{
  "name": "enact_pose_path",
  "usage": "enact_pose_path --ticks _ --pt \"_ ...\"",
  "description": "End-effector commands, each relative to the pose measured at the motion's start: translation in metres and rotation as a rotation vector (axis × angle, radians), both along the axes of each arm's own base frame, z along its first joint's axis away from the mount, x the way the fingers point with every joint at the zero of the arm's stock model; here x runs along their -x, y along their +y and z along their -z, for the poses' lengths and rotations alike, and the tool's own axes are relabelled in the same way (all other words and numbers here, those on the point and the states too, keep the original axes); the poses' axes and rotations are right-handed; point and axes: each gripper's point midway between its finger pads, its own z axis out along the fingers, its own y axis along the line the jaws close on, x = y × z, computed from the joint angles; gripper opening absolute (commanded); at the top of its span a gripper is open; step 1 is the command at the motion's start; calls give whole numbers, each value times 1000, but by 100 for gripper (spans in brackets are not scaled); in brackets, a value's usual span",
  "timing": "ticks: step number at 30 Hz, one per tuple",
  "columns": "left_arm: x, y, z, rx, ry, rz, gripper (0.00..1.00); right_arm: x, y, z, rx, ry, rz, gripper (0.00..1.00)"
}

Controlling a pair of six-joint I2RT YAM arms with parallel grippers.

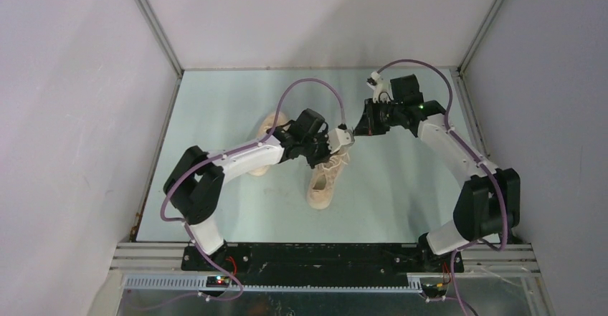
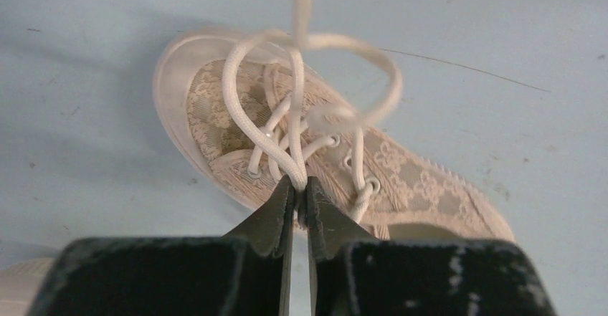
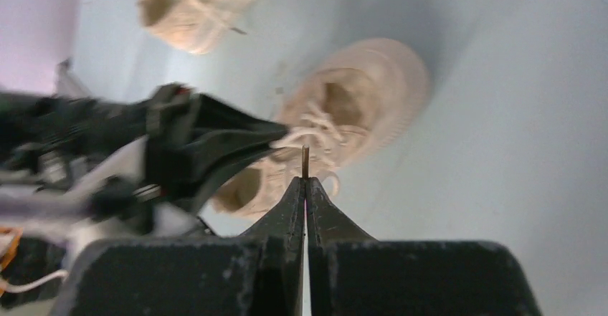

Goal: Tie the shoes
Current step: Cross the shoelace with the shoelace.

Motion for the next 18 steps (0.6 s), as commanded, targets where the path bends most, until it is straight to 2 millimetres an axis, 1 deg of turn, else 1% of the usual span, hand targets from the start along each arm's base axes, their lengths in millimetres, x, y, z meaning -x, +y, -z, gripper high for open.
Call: enact_pose_path --ticks 1,2,3,5,7,10,12,16,17,18 --pt "-22 -3 -9 -16 -55 -33 11 23 32 -54 -254 -46 -206 0" --pt "-23 -4 -8 -17 -54 -33 11 22 34 -59 -283 -42 -205 0" --pt "-23 -4 -8 -17 -55 -31 11 26 37 -64 -321 -30 -230 0" --pt "-23 -5 -7 -18 -57 -25 11 25 40 -72 -372 -16 -239 0" --pt "-20 -7 -10 -9 -57 -4 11 16 40 -73 -379 -10 -213 0" --pt "-7 -12 -13 18 -56 75 12 -1 40 -69 -380 6 -187 0" --pt "-1 -13 -13 22 -66 113 13 -10 43 -71 -394 21 -193 0" --pt "8 -13 -12 27 -62 169 13 -26 53 -85 -430 14 -213 0" --pt "10 -15 -11 33 -57 180 14 -30 55 -83 -434 27 -205 0" --pt "12 -16 -12 36 -56 191 14 -37 56 -87 -434 14 -195 0"
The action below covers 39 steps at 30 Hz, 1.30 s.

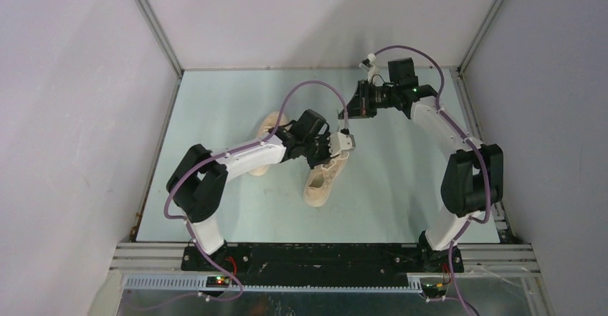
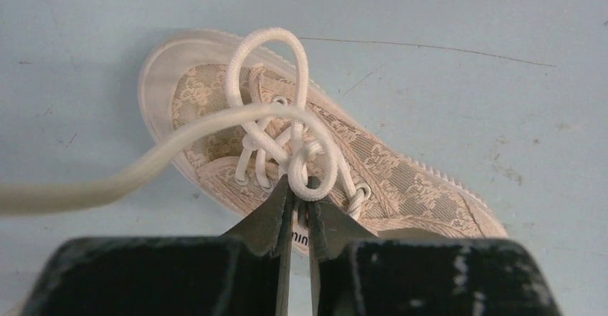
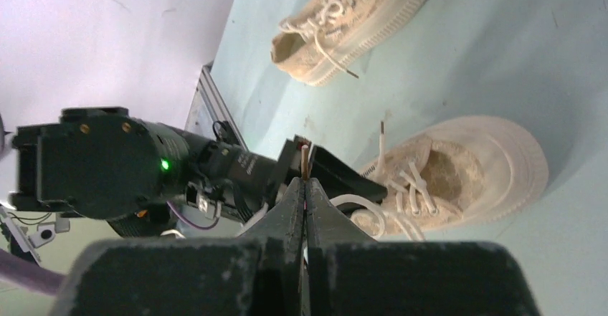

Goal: Tie the shoes
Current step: Cross the shoelace with the shoelace.

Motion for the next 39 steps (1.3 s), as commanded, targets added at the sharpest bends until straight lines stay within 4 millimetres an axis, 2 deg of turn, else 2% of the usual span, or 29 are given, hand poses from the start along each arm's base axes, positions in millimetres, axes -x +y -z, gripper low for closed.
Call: enact_pose_path --ticks 1,4,7,14,16,18,21,24,26,29,33,36,39 --pt "15 -12 -19 68 -19 115 14 -24 13 -29 -73 -43 -4 0" --pt "20 -16 -19 78 -12 146 14 -37 19 -21 -59 -20 23 0" --pt "25 -20 -18 93 -3 174 14 -46 25 8 20 14 58 0" --pt "33 -24 -18 140 -4 222 14 -48 37 72 232 47 77 0" --pt "36 -24 -17 146 -3 233 14 -49 38 86 277 53 74 3" --pt "36 -24 -17 152 0 230 14 -49 39 91 310 44 63 12" --pt "32 -22 -16 156 3 209 14 -50 35 83 328 9 63 29" --pt "27 -19 -15 154 5 192 14 -50 15 71 349 -33 81 46" --pt "22 -17 -16 159 11 176 14 -48 -1 67 350 -33 102 53" --pt "18 -16 -16 168 28 161 14 -41 -27 61 334 -37 111 57" --pt "14 -14 -17 173 41 149 13 -2 -40 67 257 -57 -9 58" --pt "12 -14 -16 181 56 141 13 19 -41 74 226 -53 -41 58" --pt "14 -14 -16 188 72 148 13 33 -34 81 187 -30 -67 59"
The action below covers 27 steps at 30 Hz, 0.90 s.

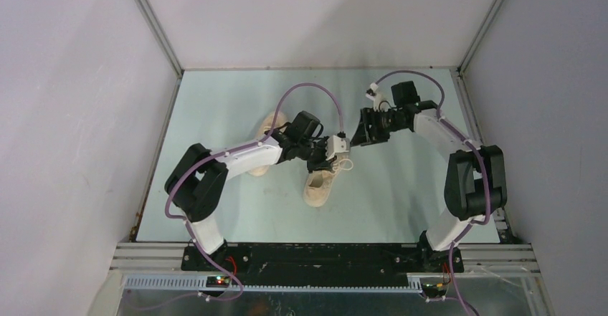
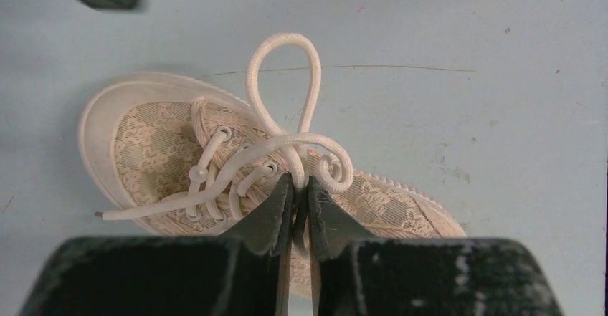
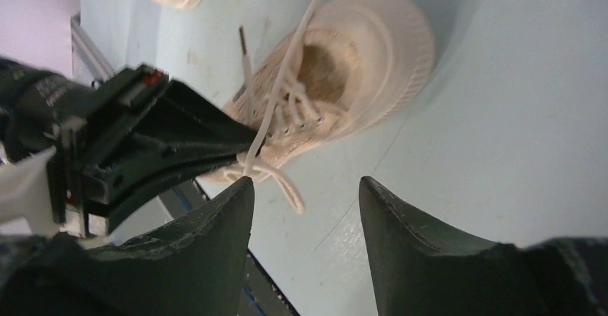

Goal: Tie the shoes
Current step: Cross the shoelace with the shoelace.

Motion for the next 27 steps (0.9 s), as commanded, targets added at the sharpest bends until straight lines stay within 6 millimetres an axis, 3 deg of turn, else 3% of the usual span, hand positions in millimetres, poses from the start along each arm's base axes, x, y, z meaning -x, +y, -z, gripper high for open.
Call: enact_pose_path --ticks 1,9,15,20,27 --pt "-5 -6 -18 56 0 4 13 21 22 -6 -91 -45 -121 59" --pt "0 -5 -23 65 3 24 13 38 59 4 -129 -14 -240 55" --pt "4 -4 -25 71 -1 36 13 38 75 12 -127 48 -261 49" --pt "3 -3 -27 71 -8 37 13 37 81 13 -134 88 -257 27" --pt "5 -3 -25 71 -10 49 13 30 84 -5 -147 62 -232 3"
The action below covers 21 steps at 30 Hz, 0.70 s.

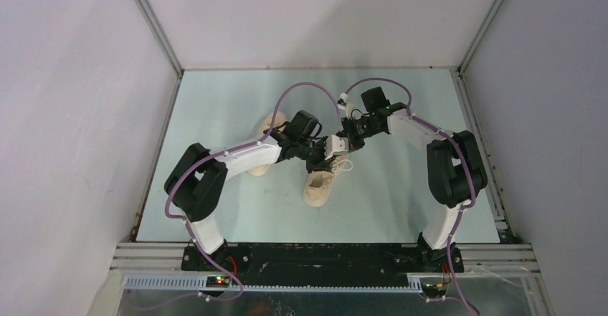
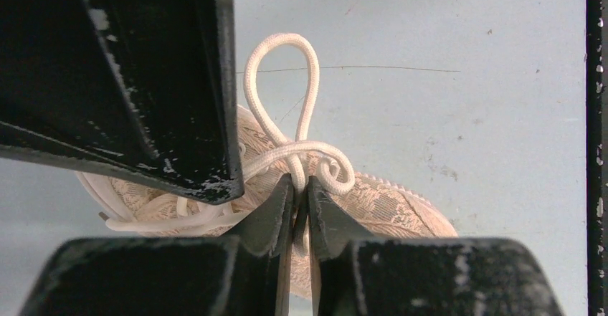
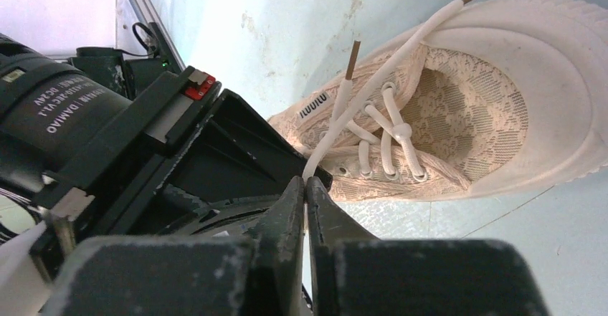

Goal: Tie the shoes
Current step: Cross the shoelace with the shoelace.

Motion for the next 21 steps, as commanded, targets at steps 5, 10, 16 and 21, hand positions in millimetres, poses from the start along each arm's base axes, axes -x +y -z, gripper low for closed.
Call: enact_pose_path --ticks 5,10,16,21 --pt "2 -3 -22 52 -45 43 13 -22 12 -44 -85 -55 42 0" --pt "1 -3 -21 46 -50 41 13 -26 16 -55 -153 -23 47 0" --pt "1 -3 -20 40 -56 46 13 -29 23 -62 -194 15 62 0" --pt "5 -3 -21 38 -60 63 13 -40 22 -45 -86 -3 126 5"
